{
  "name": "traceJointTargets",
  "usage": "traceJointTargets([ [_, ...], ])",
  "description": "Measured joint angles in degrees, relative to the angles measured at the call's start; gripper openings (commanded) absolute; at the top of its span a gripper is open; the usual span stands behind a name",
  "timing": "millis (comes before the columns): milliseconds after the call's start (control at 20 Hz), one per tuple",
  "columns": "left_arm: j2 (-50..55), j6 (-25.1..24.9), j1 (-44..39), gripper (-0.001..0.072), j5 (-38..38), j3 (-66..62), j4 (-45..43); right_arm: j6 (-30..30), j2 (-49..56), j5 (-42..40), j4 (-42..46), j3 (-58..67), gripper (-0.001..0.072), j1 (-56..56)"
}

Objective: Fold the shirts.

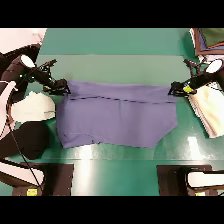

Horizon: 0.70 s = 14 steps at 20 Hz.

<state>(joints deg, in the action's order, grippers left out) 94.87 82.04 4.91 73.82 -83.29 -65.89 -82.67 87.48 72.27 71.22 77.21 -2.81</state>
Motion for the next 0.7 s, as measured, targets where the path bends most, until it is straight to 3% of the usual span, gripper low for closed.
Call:
traceJointTargets([
  [300,-14.3,0.9,0.0,0.0502,3.0,8.2,-6.0,0.0,-9.6,4.1,-0.8,-0.8,0.0369,0.5],
  [700,-39.2,6.2,0.0,0.0502,4.7,40.4,-7.3,0.0,-16.7,5.6,-1.2,-0.9,0.0369,-1.4],
])
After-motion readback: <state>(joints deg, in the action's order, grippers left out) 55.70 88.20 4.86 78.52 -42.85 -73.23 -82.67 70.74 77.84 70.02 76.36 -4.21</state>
